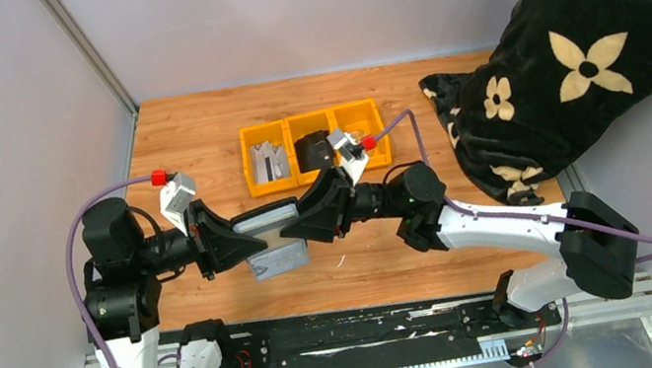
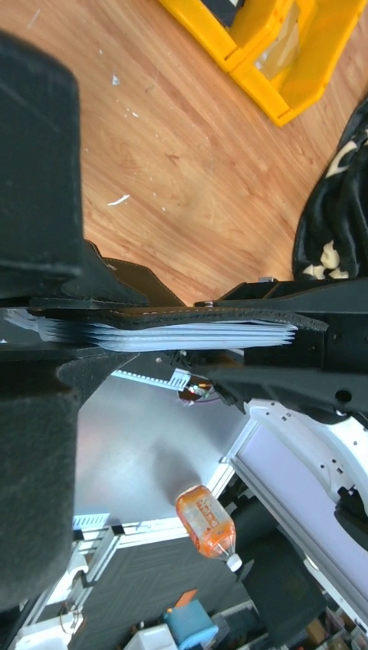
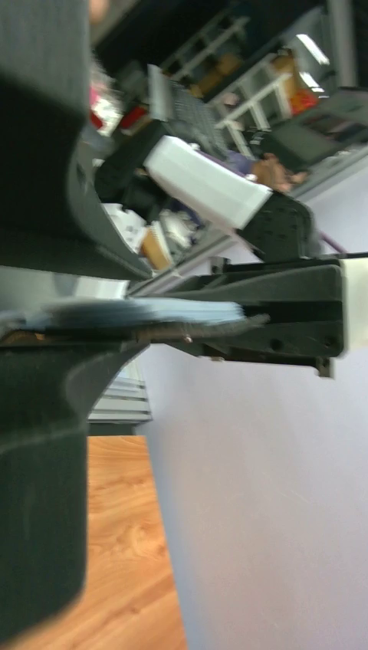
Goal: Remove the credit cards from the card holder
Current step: Remove the credit card from the card holder.
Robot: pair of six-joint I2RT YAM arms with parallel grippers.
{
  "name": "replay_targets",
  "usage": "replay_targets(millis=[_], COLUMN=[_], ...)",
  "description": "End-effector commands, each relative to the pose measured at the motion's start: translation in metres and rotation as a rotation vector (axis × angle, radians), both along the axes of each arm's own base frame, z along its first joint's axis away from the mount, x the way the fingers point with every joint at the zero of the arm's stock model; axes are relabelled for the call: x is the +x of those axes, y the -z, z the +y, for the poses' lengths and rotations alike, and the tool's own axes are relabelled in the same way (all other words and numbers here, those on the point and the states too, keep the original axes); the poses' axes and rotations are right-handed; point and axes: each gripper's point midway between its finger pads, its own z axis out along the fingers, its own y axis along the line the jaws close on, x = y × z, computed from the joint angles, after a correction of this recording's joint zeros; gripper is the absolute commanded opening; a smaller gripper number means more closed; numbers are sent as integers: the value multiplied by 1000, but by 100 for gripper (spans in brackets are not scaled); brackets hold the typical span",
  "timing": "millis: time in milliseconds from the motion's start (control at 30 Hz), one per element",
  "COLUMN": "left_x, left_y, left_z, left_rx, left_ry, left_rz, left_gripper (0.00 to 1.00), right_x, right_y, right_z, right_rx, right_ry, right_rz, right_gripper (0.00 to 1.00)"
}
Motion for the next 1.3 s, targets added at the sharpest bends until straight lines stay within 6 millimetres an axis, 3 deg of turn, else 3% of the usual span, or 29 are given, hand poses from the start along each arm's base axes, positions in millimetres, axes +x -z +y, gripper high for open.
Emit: replay_targets(millis=[0,67,100,167,400,533,700,733,833,867,900,1000,1267], left_x=[-4,-4,-4,-4,-5,-9,-10,-9,-4,-3,-2,0,1], left_y=[-4,0,2,6,11,10,7,6,9,11,13,15,1], left_z=[1,1,1,2,2,1,1,2,3,4,4,5,6], left_rx=[11,17,21,27,29,25,29,31,41,45,48,51,44], left_ry=[-16,-25,-29,-34,-23,-8,-18,-24,-55,-66,-76,-85,-109], left_rz=[-65,-80,-85,-94,-106,-119,-141,-140,-133,-125,-118,-109,-130], left_gripper=[0,0,0,0,0,0,0,8,76,95,99,100,100], right_x=[-27,-26,-28,-26,-19,-14,-10,-8,-2,0,-1,-5,-12], right_y=[6,19,16,25,47,40,26,21,-3,-20,-32,-63,-79], right_z=[4,6,6,5,-4,-2,2,3,6,8,7,-3,-7], right_rx=[-157,-289,-331,-435,-673,-710,-685,-670,-564,-477,-415,-209,-51], right_ry=[-166,-181,-193,-207,-270,-277,-257,-231,-129,-85,-55,29,13], right_rz=[-117,-187,-236,-289,-412,-448,-493,-494,-487,-501,-476,-456,-349], right_gripper=[44,52,54,54,38,27,1,0,0,0,0,0,0])
